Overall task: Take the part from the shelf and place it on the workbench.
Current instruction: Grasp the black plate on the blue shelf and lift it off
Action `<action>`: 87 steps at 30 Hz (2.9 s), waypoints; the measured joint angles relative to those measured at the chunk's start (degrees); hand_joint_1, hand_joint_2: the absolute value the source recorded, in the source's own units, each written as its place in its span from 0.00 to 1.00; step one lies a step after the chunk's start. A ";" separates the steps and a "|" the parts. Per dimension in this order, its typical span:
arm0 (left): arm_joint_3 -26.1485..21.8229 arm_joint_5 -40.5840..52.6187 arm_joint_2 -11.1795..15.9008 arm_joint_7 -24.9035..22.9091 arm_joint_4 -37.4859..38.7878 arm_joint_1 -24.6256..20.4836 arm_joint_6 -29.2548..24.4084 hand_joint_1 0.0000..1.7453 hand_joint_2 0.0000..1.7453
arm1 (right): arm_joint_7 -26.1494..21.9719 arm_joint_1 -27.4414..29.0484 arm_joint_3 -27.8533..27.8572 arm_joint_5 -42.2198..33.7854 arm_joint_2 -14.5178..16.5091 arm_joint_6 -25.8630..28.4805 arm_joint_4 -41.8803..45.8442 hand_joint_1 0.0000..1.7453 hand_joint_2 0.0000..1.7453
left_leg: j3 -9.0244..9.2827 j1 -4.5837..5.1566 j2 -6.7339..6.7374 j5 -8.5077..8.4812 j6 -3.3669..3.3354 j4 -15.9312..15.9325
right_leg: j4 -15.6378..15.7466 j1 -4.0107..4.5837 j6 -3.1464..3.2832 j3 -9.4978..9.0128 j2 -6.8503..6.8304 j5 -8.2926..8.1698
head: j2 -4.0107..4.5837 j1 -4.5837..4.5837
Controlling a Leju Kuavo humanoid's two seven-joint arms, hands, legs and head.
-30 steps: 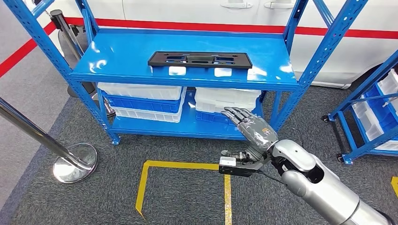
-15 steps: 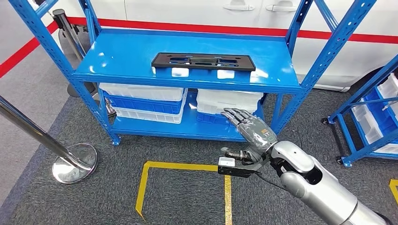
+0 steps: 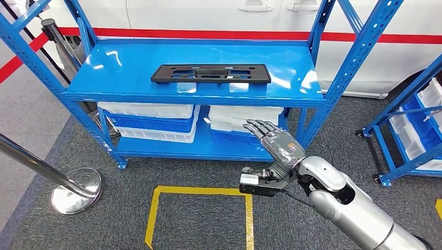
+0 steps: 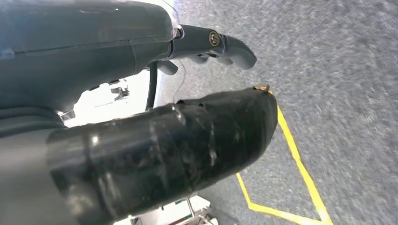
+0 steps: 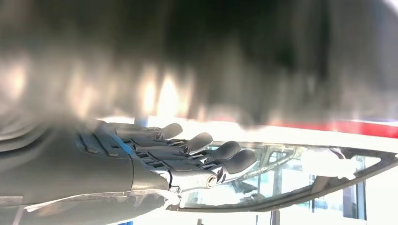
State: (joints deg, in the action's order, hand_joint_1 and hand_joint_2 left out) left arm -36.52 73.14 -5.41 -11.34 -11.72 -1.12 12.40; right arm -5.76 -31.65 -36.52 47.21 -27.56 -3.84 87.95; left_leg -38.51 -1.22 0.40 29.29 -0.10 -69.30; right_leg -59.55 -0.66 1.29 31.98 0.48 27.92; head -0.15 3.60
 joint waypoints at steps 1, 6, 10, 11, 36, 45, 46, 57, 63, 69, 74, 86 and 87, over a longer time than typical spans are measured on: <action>-0.01 0.02 0.05 0.02 0.01 0.03 0.01 0.00 0.00 | 0.17 -0.01 0.00 0.00 0.27 -0.01 -0.03 0.00 1.00 | 1.23 0.27 -0.06 -2.26 -0.46 3.61 | 0.02 0.14 -0.17 -0.55 0.01 0.50 | 0.01 -0.02; -0.03 0.15 0.16 0.15 0.09 -0.16 -0.03 0.00 0.00 | 1.42 0.13 0.00 -0.20 1.47 0.15 -0.30 0.00 1.00 | 4.36 0.72 -0.11 -3.31 -1.70 10.55 | 0.28 0.29 -1.51 -1.65 -0.06 1.17 | 0.00 -0.03; -0.03 0.17 0.14 0.17 0.11 -0.11 -0.06 0.00 0.00 | 1.60 0.17 0.00 -0.32 1.85 0.20 -0.42 0.00 1.00 | 6.58 0.48 -0.19 -2.79 -2.76 11.74 | -8.12 -0.05 -2.40 2.66 -0.21 4.36 | 0.01 -0.19; -0.03 0.18 0.14 0.18 0.11 -0.11 -0.08 0.00 0.00 | 1.61 0.30 0.00 -0.32 1.90 0.21 -0.51 0.00 1.00 | 6.87 0.51 -0.25 -2.49 -2.89 11.75 | -11.65 -0.10 -2.64 5.11 -0.20 5.49 | 0.00 -0.18; -0.07 1.51 -0.04 0.49 0.38 -0.25 -0.56 0.00 0.00 | 7.15 2.61 -0.02 7.84 9.93 5.56 -2.45 0.00 1.00 | 3.17 0.66 -0.32 -4.17 -1.04 10.36 | 0.60 0.45 -0.54 -1.96 -0.08 1.15 | 0.00 0.10; -0.07 2.66 -0.16 0.51 0.39 -0.26 -0.64 0.00 0.00 | 7.26 3.37 1.90 9.79 11.47 6.60 -4.53 0.00 1.00 | 7.41 0.34 -0.62 -1.93 -2.52 11.60 | -12.45 -0.04 -1.79 8.60 -0.34 2.58 | 0.00 -0.01; -0.07 2.81 -0.16 0.51 0.39 -0.23 -0.64 0.00 0.00 | 7.21 3.41 2.30 10.18 11.62 6.64 -4.80 0.00 1.00 | 8.08 0.36 -0.63 -1.42 -2.40 11.62 | -8.80 -0.01 -1.54 7.66 -0.37 -0.43 | 0.00 -0.01; -0.07 3.64 -0.28 0.54 0.52 -0.70 -0.60 0.00 0.00 | 6.98 3.83 3.39 14.38 13.78 6.95 -9.13 0.00 1.00 | 2.59 0.38 -0.58 5.62 0.64 -2.30 | 1.08 0.35 1.28 1.62 -0.21 -2.07 | 0.00 -0.20; -0.07 3.67 -0.16 0.53 0.57 -0.24 -0.60 0.00 0.00 | 6.97 4.30 3.37 14.65 14.61 6.95 -10.70 0.00 1.00 | 1.68 0.31 -0.56 -3.78 0.52 6.97 | 0.80 0.22 0.35 -1.60 0.09 0.93 | 0.01 -0.19; -0.07 3.66 -0.22 0.54 0.61 -0.28 -0.62 0.00 0.00 | 6.97 4.30 3.36 14.67 14.84 7.01 -11.11 0.00 1.00 | 3.91 0.43 -0.56 -4.04 -1.85 10.93 | -2.11 0.38 -1.24 -0.55 -0.12 1.83 | 0.00 -0.28; -0.07 3.73 -0.21 0.55 0.61 -0.37 -0.67 0.00 0.00 | 6.95 4.59 3.34 14.74 14.93 7.15 -11.58 0.00 1.00 | 6.45 0.51 -0.75 -2.30 -2.73 11.40 | -15.56 0.15 -1.84 9.34 -0.22 5.56 | 0.00 -0.34; -0.07 4.25 -0.42 0.93 0.77 -0.81 -0.65 0.00 0.00 | 6.97 3.32 3.29 14.88 16.84 7.38 -11.84 0.00 1.00 | 7.31 0.67 -0.64 3.23 -0.02 4.37 | 1.94 0.73 1.89 2.29 -0.30 -3.60 | 0.01 -0.22; -0.07 4.29 -0.42 0.99 0.76 -0.91 -0.65 0.00 0.00 | 6.96 3.23 3.25 14.90 17.20 7.35 -11.89 0.00 1.00 | 4.92 0.56 -0.64 4.62 0.29 0.88 | 1.93 0.68 1.98 2.05 -0.29 -3.30 | 0.01 -0.15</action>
State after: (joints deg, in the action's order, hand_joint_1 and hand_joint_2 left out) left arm -36.59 77.43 -5.82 -10.34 -10.95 -2.03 11.75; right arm 1.20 -28.42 -33.27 62.10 -10.36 3.51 76.06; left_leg -33.58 -0.67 -0.24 33.91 0.18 -68.42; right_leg -57.62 0.02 3.27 34.04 0.19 24.63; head -0.15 3.45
